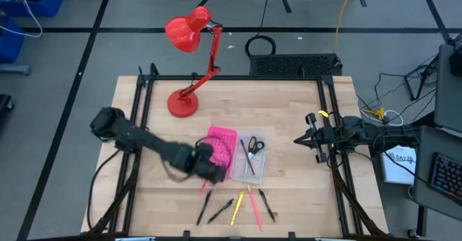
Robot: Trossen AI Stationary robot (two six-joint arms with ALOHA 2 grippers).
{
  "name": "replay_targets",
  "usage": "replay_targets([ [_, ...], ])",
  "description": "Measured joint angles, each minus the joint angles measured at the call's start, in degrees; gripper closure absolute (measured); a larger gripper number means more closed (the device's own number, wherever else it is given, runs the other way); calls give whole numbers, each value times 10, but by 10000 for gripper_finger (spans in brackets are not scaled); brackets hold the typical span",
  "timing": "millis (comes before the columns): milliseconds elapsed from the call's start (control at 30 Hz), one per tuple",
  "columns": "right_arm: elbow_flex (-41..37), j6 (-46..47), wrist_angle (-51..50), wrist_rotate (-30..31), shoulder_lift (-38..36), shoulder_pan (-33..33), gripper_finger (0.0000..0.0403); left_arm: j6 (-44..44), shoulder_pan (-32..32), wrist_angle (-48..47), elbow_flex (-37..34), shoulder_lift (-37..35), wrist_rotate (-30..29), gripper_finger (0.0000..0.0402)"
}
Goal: Pick & place school supplies into a supply box
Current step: Put the pink pen in the pink box
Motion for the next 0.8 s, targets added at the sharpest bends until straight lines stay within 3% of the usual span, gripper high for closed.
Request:
replay_targets([
  [300,-3,-4,0,0,0,0,403,165,125,204,6,26,91,354],
  [800,-4,-14,0,1,9,0,403,289,202,199,120,184,140,355],
])
